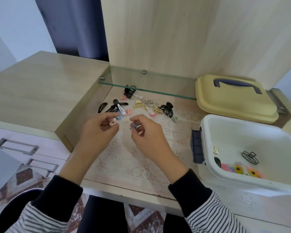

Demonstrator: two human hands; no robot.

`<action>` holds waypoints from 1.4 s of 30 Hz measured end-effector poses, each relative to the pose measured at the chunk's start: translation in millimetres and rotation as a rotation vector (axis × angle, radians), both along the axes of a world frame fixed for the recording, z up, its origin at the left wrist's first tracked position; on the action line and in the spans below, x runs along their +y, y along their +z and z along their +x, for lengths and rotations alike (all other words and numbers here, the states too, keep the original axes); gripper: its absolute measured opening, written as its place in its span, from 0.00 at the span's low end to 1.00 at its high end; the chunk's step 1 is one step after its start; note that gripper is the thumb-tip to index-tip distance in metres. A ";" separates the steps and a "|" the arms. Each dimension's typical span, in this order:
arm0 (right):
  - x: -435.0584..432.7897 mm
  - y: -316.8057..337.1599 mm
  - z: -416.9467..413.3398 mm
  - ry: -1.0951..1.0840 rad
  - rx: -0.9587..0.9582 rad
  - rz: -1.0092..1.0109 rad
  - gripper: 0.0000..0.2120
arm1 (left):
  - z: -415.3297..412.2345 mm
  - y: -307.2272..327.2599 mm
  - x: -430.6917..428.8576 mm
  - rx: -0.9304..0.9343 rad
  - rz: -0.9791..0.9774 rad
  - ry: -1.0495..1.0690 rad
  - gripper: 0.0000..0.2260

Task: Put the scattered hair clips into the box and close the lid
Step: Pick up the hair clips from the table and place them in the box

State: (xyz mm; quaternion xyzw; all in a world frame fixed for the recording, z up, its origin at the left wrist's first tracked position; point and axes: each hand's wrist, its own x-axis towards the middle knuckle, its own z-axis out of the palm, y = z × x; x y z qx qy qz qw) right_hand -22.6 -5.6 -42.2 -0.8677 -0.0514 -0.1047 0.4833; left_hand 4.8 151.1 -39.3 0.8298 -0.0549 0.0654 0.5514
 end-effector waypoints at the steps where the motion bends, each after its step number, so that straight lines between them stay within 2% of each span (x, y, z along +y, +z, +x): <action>1: -2.7 8.5 -4.2 -0.012 -0.018 0.029 0.12 | 0.2 6.6 -7.4 0.000 -0.001 -0.028 0.13; 4: -11.8 37.2 -19.2 -0.026 -0.129 0.056 0.10 | -1.0 26.7 -31.8 -0.026 -0.027 -0.078 0.10; 8: -41.5 73.6 -39.3 -0.092 -0.245 -0.012 0.09 | -4.4 51.9 -70.5 -0.033 -0.156 -0.231 0.08; 16: -145.1 113.3 -70.8 -0.293 -0.102 -0.028 0.07 | -14.1 73.5 -149.0 0.068 -0.189 -0.457 0.04; 19: -179.3 116.7 -81.4 -0.331 -0.015 -0.116 0.05 | -20.6 75.6 -173.9 0.048 -0.097 -0.554 0.03; 26: -241.3 111.3 -92.6 -0.274 0.272 -0.246 0.04 | -28.2 82.3 -215.7 0.001 0.151 -0.745 0.02; 33: -263.3 100.1 -83.7 0.060 0.596 -0.432 0.06 | -24.0 80.5 -251.2 -0.002 0.537 -0.860 0.02; 42: -272.3 75.5 -64.3 0.216 0.793 -0.575 0.08 | -14.6 57.3 -277.9 -0.044 0.949 -0.947 0.03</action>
